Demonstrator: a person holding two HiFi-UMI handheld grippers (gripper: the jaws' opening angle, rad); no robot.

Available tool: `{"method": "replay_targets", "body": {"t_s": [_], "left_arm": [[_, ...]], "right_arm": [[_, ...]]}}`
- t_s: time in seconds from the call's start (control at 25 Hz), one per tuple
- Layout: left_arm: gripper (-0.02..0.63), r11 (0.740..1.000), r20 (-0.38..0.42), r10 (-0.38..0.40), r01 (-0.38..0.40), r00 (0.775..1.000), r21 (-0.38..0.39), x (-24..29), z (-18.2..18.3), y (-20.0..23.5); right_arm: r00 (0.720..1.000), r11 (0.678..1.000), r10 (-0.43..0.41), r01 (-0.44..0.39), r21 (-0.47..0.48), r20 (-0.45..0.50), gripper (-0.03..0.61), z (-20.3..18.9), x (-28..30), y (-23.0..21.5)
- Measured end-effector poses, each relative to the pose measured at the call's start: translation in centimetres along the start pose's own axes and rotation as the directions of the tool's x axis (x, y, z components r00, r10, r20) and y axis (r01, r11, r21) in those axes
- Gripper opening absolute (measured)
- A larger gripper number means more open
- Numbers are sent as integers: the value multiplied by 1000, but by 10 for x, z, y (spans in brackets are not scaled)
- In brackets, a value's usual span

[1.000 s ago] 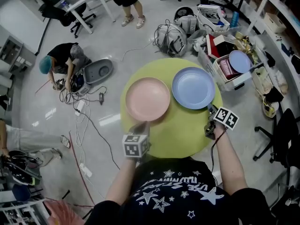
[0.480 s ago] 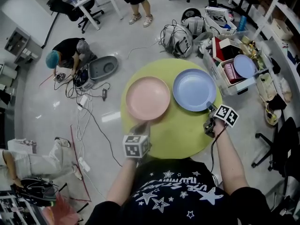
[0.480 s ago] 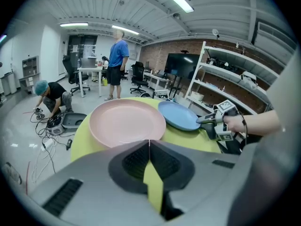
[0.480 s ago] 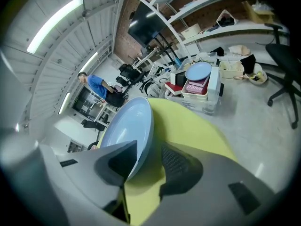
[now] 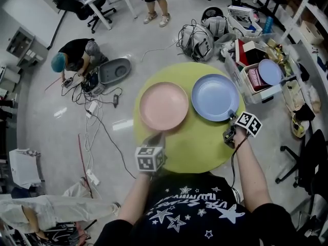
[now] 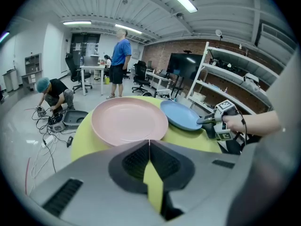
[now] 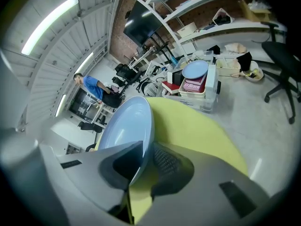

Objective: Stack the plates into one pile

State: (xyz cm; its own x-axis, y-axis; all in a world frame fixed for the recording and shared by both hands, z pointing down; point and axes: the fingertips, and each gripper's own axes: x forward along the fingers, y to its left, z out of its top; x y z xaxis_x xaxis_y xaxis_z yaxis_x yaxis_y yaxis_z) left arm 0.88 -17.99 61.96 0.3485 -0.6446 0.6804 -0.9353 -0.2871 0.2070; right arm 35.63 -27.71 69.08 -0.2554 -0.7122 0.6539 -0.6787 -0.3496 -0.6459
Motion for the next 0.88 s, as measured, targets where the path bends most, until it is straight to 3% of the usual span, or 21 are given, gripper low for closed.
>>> {"method": "replay_targets", "body": {"t_s": [0.36,0.88], "left_arm": [[20,1000,15,-21,21,1000,2,-3,7,15],[20,997,20,-70,70,997,21,-9,23,50]], "right_arm": [[997,989,-36,26,145,64,49,-1,-11,-4],[978,995,-99,97,19,184,48,11,-45,20]]}}
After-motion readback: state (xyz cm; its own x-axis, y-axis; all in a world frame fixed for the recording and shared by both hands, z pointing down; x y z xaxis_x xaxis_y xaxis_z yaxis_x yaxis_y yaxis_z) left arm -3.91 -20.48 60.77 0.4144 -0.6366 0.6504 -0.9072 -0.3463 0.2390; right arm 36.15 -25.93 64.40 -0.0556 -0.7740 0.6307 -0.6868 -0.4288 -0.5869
